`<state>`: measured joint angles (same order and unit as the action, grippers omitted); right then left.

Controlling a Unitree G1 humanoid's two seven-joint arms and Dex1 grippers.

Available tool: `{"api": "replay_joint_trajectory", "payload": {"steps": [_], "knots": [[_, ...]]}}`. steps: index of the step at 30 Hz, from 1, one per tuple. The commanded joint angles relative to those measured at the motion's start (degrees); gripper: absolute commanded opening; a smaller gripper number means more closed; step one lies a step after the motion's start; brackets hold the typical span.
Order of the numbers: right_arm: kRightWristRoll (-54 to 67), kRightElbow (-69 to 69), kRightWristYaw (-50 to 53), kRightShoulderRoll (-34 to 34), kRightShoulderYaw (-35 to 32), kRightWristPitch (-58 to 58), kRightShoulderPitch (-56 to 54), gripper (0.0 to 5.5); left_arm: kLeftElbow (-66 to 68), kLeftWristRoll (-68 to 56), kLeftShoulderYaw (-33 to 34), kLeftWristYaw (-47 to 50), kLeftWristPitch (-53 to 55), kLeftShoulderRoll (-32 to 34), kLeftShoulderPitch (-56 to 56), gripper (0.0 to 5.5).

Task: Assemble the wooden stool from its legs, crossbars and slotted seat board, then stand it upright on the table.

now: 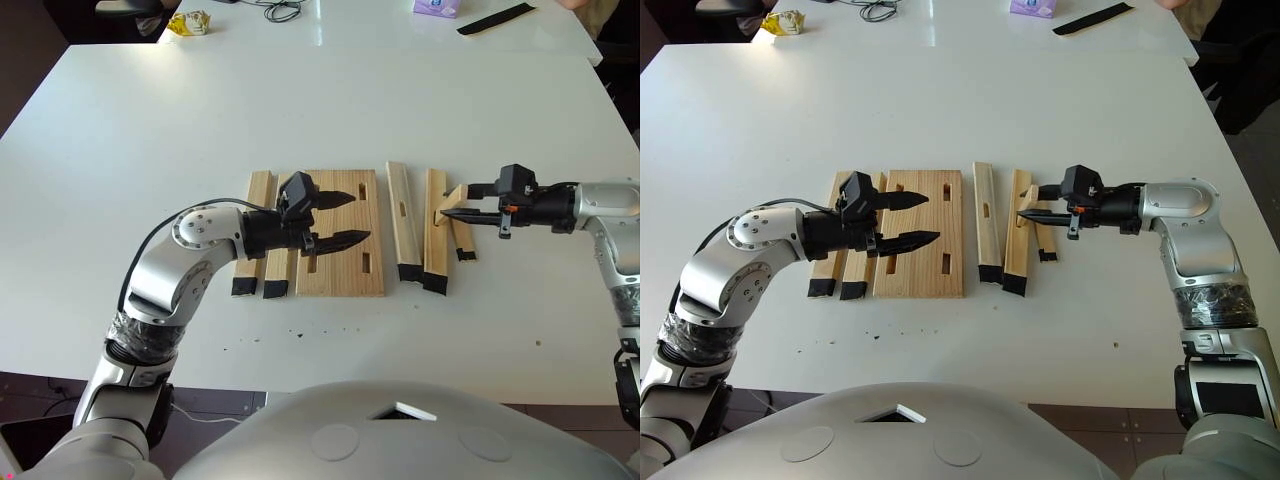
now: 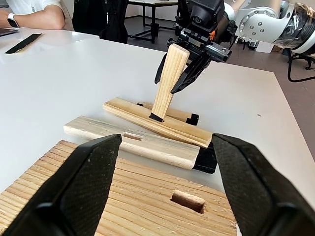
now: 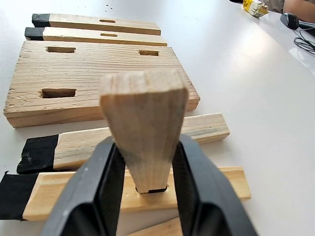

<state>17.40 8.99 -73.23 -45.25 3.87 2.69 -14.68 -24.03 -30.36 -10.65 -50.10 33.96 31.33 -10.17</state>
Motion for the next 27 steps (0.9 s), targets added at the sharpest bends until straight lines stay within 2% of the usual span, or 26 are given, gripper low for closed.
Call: {"api": "replay_joint_trajectory", "payload": {"steps": [1,15,27], "knots": [[-1.3,3.4,0.9,0.2,0.4,2.2,2.7,1.31,0.8,1.0,0.2,-0.2,-0.3,0.9,-1.2,3.41],[-2.5,9.2,-0.2,0.5,3.7,2.8,2.8,1.31,1.1,1.2,0.0,-0.8,0.0,1.1,-2.1,3.41],[-5.8,21.4,-1.3,1.7,8.3,-0.6,-4.2,1.31,0.8,1.3,-0.8,-1.3,0.1,1.3,-1.9,3.41]]}}
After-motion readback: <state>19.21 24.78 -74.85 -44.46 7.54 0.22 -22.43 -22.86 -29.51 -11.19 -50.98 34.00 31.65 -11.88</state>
